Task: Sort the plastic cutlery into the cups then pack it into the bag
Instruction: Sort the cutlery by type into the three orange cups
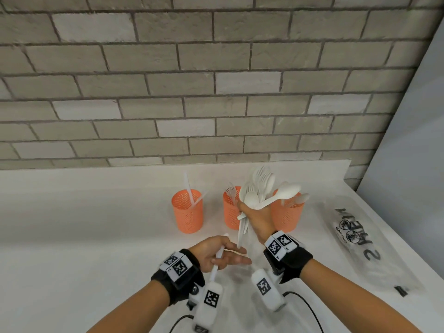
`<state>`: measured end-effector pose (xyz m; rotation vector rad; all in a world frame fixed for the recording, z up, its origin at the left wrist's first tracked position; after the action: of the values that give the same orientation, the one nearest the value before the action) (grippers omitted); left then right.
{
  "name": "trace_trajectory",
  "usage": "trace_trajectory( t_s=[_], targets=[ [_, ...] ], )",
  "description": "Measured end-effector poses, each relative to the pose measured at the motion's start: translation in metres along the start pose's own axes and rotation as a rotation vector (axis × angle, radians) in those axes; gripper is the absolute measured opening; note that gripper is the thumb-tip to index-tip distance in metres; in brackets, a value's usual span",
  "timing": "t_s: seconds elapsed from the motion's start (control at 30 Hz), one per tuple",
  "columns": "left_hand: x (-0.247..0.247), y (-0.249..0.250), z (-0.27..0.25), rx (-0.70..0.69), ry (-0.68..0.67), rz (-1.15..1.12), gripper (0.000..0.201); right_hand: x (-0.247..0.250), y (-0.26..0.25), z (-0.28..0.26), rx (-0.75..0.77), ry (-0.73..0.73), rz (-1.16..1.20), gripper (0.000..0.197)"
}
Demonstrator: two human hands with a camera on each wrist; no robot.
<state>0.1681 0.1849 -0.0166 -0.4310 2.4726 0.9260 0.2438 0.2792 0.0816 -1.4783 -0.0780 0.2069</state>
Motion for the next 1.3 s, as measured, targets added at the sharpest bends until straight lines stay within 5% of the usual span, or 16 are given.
trace_trajectory(
  t_s=[0.17,0.3,0.63,0.83,0.97,1.13,1.3],
  targets=[
    [-0.013,-0.01,0.007,0.017,-0.083,-0.28,0.043,-0.007,-0.008,-0.007,0.11,0.086,-0.018,0.019],
    [-0.005,0.002,0.003,-0.061,0.018,-0.336,0.044,-0.011,0.0,-0.007,0.104,0.082,-0.071,0.024],
    [-0.001,0.031,-0.005,-0.219,0.163,0.024,0.037,-0.021,0.021,-0.011,0.034,-0.063,-0.228,0.007],
    [0.017,0.045,-0.005,-0.281,0.299,0.471,0.039,-0.008,0.013,-0.004,0.057,-0.026,-0.23,0.014],
    [0.024,0.093,-0.034,-0.601,0.431,0.423,0.009,0.002,0.021,-0.001,0.074,-0.002,-0.327,0.025],
    [-0.003,0.155,-0.086,-1.019,0.401,0.372,0.014,0.003,0.03,-0.005,0.088,-0.018,-0.437,0.031],
    [-0.03,0.174,-0.084,-1.061,0.314,0.597,0.013,0.0,0.041,-0.002,0.097,-0.051,-0.533,0.029]
  ],
)
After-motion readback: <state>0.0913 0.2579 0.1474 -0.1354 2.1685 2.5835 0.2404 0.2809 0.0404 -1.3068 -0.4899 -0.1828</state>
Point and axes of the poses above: each hand's wrist, its own z-axis towards the middle knuckle, its own x-axis out of the back of the hand, y = z × x, the point moved 10 cm from there along z, towards the middle knuckle, and after that the axes turned 10 degrees about -z, right-handed, at the moved point
